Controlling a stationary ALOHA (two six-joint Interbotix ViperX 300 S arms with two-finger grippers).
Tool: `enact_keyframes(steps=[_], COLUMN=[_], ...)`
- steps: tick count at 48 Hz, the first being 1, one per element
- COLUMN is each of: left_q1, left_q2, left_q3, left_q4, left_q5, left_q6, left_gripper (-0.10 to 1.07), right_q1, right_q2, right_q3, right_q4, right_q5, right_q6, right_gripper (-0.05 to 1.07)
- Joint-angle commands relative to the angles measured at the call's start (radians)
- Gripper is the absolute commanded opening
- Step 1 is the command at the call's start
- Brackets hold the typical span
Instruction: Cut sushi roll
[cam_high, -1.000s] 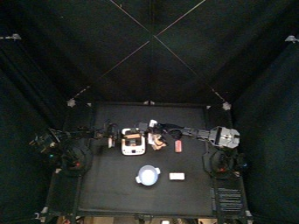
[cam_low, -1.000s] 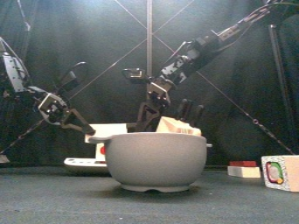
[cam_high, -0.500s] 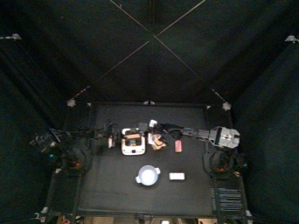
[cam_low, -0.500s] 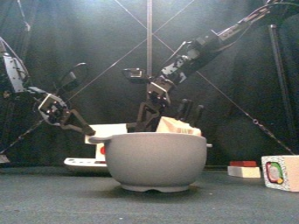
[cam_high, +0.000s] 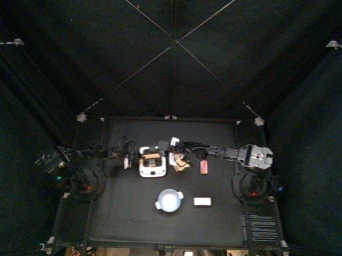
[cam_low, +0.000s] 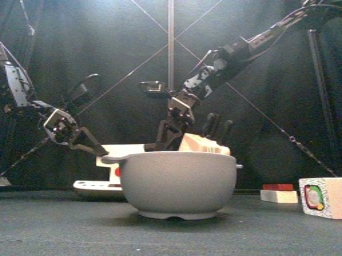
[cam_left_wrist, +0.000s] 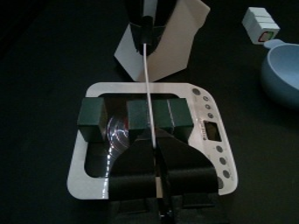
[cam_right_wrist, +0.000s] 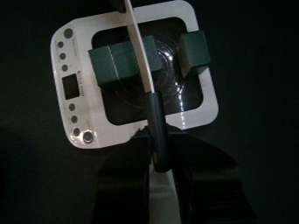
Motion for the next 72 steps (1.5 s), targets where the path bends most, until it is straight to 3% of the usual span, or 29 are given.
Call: enact_keyframes(steps=[1, 40, 72], left_q1=[-0.006, -0.005, -0.015], left_q2=[0.028, 0.054, -0.181], left_q3=[-0.025, -0.040, -0.005], left_q4=[0.002, 0.002, -0.005], left_q5=[-0.006, -0.006, -0.006], left_q6=[0.000, -0.002, -0.009], left_gripper=[0.14, 0.13, 0.13], right_q1=[-0.005, -0.018, -0.021], right_q2=[-0.021, 0.015, -0.051], right_q3=[-0.012, -0.015, -0.081], right_q4=[0.003, 0.005, 0.008], right_q5=[-0.023, -0.015, -0.029], right_q6=[0.005, 0.012, 0.011], right_gripper=[0.48, 0.48, 0.48])
